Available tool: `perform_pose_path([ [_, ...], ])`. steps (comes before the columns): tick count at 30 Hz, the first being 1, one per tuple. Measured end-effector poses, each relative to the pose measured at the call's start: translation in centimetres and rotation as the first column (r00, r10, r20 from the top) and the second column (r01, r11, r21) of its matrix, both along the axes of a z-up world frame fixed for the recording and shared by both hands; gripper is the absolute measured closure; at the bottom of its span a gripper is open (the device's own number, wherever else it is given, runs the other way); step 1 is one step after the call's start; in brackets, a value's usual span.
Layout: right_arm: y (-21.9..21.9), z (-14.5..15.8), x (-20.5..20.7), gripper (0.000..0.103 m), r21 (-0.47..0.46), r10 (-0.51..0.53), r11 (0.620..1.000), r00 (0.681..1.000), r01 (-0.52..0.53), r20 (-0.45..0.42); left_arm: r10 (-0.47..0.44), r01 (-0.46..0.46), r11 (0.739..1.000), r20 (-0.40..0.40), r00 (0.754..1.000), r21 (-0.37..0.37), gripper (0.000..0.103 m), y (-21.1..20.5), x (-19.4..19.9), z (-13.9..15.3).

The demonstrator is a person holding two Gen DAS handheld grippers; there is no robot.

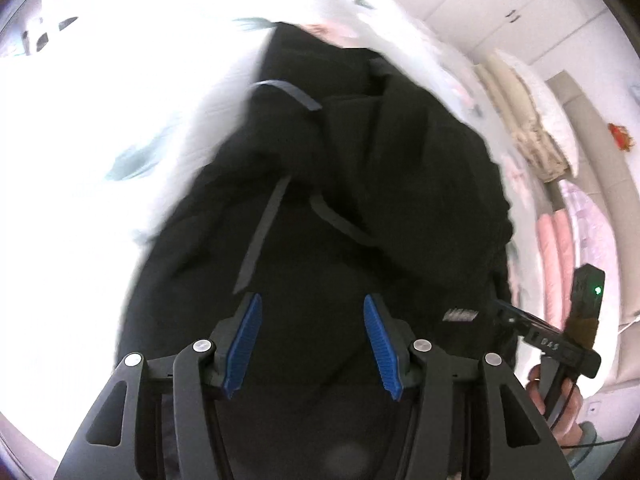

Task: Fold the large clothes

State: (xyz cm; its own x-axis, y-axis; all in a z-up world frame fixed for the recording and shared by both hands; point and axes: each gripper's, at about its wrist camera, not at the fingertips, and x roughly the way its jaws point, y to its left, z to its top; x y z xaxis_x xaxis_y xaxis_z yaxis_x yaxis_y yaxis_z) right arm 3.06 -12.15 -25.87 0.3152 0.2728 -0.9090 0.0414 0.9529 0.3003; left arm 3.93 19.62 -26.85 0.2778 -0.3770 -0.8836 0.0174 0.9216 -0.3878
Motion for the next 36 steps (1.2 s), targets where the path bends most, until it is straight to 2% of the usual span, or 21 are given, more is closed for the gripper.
perform_pose_path([
  [7, -0.8, 0.3, -6.9, 0.034, -0.065, -0.125, 0.99, 0.992, 0.123, -0.028, 0.076, -0.072, 0.996, -0.072, 0.994, 0.057, 0.043, 8.0, -5.6, -0.9],
  [9, -1.7, 0.5, -8.8, 0.034, -0.086, -0.15, 0.985, 0.988, 0.146, -0.035, 0.111, -0.108, 0.994, -0.111, 0.988, 0.029, 0.043, 10.7, -7.7, -1.9],
  [14, -4.2, 0.8, -13.4, 0.034, -0.149, -0.221, 0.966, 0.973, 0.209, -0.069, 0.156, -0.159, 0.987, -0.178, 0.972, -0.003, 0.043, 13.8, -11.0, -4.0],
  [16, -4.9, 0.6, -15.4, 0.034, -0.16, -0.261, 0.957, 0.961, 0.244, -0.096, 0.157, -0.164, 0.986, -0.197, 0.968, -0.018, 0.043, 14.2, -11.6, -4.7],
  [20, -6.5, 0.3, -18.3, 0.034, -0.188, -0.309, 0.941, 0.942, 0.283, -0.13, 0.18, -0.18, 0.984, -0.187, 0.966, 0.018, 0.043, 15.2, -12.8, -5.0],
  [24, -7.1, -0.6, -20.1, 0.034, -0.212, -0.347, 0.927, 0.921, 0.308, -0.179, 0.156, -0.172, 0.984, -0.236, 0.959, -0.051, 0.043, 15.2, -13.7, -6.2],
  [28, -7.7, -1.8, -22.1, 0.034, -0.229, -0.358, 0.923, 0.909, 0.309, -0.215, 0.106, -0.134, 0.988, -0.277, 0.955, -0.083, 0.043, 14.0, -14.2, -7.8],
  [31, -8.4, -2.8, -23.5, 0.034, -0.208, -0.38, 0.919, 0.892, 0.334, -0.246, 0.081, -0.121, 0.986, -0.309, 0.948, -0.113, 0.043, 13.0, -14.1, -8.8],
  [36, -9.6, -4.3, -25.4, 0.034, -0.122, -0.404, 0.915, 0.867, 0.385, -0.293, 0.049, -0.091, 0.989, -0.322, 0.945, -0.117, 0.04, 12.3, -14.1, -9.2],
])
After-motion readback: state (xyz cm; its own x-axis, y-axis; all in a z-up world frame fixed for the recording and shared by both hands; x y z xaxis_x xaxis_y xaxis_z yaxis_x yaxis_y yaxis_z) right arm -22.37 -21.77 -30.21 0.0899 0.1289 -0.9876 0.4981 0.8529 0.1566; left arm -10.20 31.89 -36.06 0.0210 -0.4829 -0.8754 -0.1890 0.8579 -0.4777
